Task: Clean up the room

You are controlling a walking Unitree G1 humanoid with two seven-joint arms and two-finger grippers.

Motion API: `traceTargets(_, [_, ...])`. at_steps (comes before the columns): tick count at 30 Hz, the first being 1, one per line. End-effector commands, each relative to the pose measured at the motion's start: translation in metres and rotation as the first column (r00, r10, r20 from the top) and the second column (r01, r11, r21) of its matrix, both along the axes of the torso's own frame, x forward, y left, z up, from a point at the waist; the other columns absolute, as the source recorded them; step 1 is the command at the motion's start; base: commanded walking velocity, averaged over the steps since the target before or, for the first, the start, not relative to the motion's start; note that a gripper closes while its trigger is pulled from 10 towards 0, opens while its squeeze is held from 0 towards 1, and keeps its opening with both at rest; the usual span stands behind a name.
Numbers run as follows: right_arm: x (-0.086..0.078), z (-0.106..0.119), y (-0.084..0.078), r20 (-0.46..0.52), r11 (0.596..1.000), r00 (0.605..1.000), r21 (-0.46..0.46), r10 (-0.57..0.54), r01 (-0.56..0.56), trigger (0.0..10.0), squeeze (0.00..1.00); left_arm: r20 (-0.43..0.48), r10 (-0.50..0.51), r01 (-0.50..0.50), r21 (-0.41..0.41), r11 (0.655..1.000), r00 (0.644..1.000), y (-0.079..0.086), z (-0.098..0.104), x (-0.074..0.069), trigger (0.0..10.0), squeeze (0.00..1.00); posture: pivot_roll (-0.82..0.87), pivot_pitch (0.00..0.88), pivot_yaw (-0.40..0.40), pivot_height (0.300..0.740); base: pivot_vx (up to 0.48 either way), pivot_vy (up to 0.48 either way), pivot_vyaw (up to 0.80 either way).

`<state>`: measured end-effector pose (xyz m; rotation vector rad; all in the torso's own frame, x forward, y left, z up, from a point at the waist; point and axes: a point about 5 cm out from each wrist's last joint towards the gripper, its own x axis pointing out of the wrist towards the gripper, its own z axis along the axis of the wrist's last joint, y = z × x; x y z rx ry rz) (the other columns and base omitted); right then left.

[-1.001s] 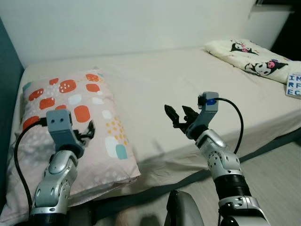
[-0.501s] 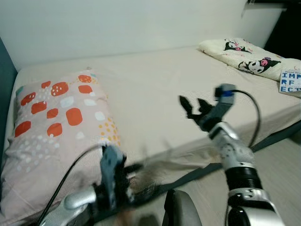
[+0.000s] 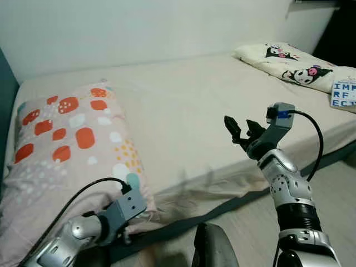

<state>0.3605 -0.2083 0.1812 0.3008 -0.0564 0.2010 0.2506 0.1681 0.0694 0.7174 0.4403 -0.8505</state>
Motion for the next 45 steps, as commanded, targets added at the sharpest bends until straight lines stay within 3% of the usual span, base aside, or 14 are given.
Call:
traceTargets(1, [-0.002, 0.002, -0.005, 0.001, 1.000, 1.000, 0.009, -0.009, 0.009, 10.0, 0.00, 0.065, 0.064, -0.073, 0.136, 0.988, 0.996, 0.024, 0.001, 0.010, 10.0, 0.00, -0.02, 0.067, -0.117, 0.495, 0.000, 0.000, 0.00])
traceTargets(9, [-0.004, 0.003, -0.005, 0.000, 1.000, 1.000, -0.002, -0.010, 0.010, 10.0, 0.00, 0.186, 0.108, -0.163, 0.310, 0.937, 0.977, 0.051, 0.011, 0.028, 10.0, 0.00, -0.03, 0.059, -0.117, 0.495, 0.000, 0.000, 0.00])
traceTargets(16, [-0.006, 0.004, -0.006, 0.001, 1.000, 1.000, -0.005, -0.015, 0.015, 10.0, 0.00, 0.317, 0.174, -0.280, 0.327, 0.903, 0.932, 0.061, 0.020, 0.045, 10.0, 0.00, -0.03, 0.061, -0.116, 0.495, 0.000, 0.000, 0.00])
traceTargets(19, [-0.008, 0.002, -0.007, -0.005, 1.000, 1.000, -0.003, -0.022, 0.022, 10.0, 0.00, 0.423, 0.214, -0.375, 0.345, 0.861, 0.880, 0.068, 0.027, 0.063, 10.0, 0.00, -0.04, 0.069, -0.119, 0.495, 0.000, 0.000, 0.00])
traceTargets(22, [-0.009, 0.001, -0.008, -0.008, 1.000, 1.000, -0.005, -0.022, 0.022, 10.0, 0.00, 0.429, 0.212, -0.380, 0.357, 0.853, 0.878, 0.069, 0.028, 0.067, 10.0, 0.00, -0.05, 0.069, -0.119, 0.495, 0.000, 0.000, 0.00])
traceTargets(30, [-0.014, -0.001, -0.008, -0.023, 1.000, 1.000, -0.014, -0.011, 0.011, 10.0, 0.00, 0.304, 0.199, -0.314, 0.397, 0.863, 0.932, 0.068, 0.009, 0.060, 10.0, 0.00, -0.06, 0.060, -0.109, 0.495, 0.000, 0.000, 0.00])
traceTargets(32, [-0.016, -0.005, -0.008, -0.040, 1.000, 0.999, -0.013, 0.010, -0.010, 10.0, 0.00, 0.151, 0.155, -0.205, 0.412, 0.888, 0.976, 0.070, -0.001, 0.042, 10.0, 0.00, -0.05, 0.052, -0.107, 0.495, 0.000, 0.000, 0.00])
traceTargets(34, [-0.017, -0.005, -0.007, -0.026, 0.999, 0.999, 0.011, 0.042, -0.042, 10.0, 0.00, 0.057, 0.097, -0.112, 0.407, 0.906, 0.994, 0.070, 0.000, 0.031, 10.0, 0.00, -0.04, 0.049, -0.108, 0.495, 0.000, 0.000, 0.00])
traceTargets(39, [-0.018, 0.000, -0.001, 0.008, 0.994, 0.995, 0.045, 0.103, -0.104, 10.0, 0.00, -0.009, -0.078, 0.077, 0.324, 0.943, 0.997, 0.059, 0.018, 0.017, 10.0, 0.00, -0.03, 0.043, -0.115, 0.495, 0.000, 0.000, 0.00])
traceTargets(41, [-0.018, 0.003, 0.003, 0.023, 0.989, 0.990, 0.064, 0.136, -0.137, 10.0, 0.00, -0.028, -0.171, 0.173, 0.167, 0.971, 0.985, 0.043, 0.031, 0.009, 10.0, 0.00, -0.03, 0.037, -0.120, 0.495, 0.000, 0.000, 0.00])
traceTargets(42, [-0.018, 0.003, 0.003, 0.023, 0.989, 0.990, 0.064, 0.136, -0.137, 10.0, 0.00, -0.028, -0.171, 0.173, 0.167, 0.971, 0.985, 0.043, 0.031, 0.009, 10.0, 0.00, -0.03, 0.037, -0.120, 0.495, 0.000, 0.000, 0.00])
traceTargets(43, [-0.017, 0.004, 0.005, 0.031, 0.986, 0.988, 0.070, 0.149, -0.151, 10.0, 0.00, -0.016, -0.190, 0.191, 0.061, 0.980, 0.982, 0.033, 0.038, 0.008, 10.0, 0.00, -0.02, 0.033, -0.124, 0.495, 0.000, 0.000, 0.00])
traceTargets(44, [-0.017, 0.004, 0.005, 0.031, 0.986, 0.988, 0.070, 0.149, -0.151, 10.0, 0.00, -0.016, -0.190, 0.191, 0.061, 0.980, 0.982, 0.033, 0.038, 0.008, 10.0, 0.00, -0.02, 0.033, -0.124, 0.495, 0.000, 0.000, 0.00])
traceTargets(45, [-0.017, 0.006, 0.007, 0.037, 0.984, 0.987, 0.079, 0.159, -0.161, 10.0, 0.00, 0.014, -0.221, 0.222, -0.057, 0.974, 0.975, 0.022, 0.046, 0.007, 10.0, 0.00, -0.02, 0.029, -0.125, 0.495, 0.000, 0.000, 0.00])
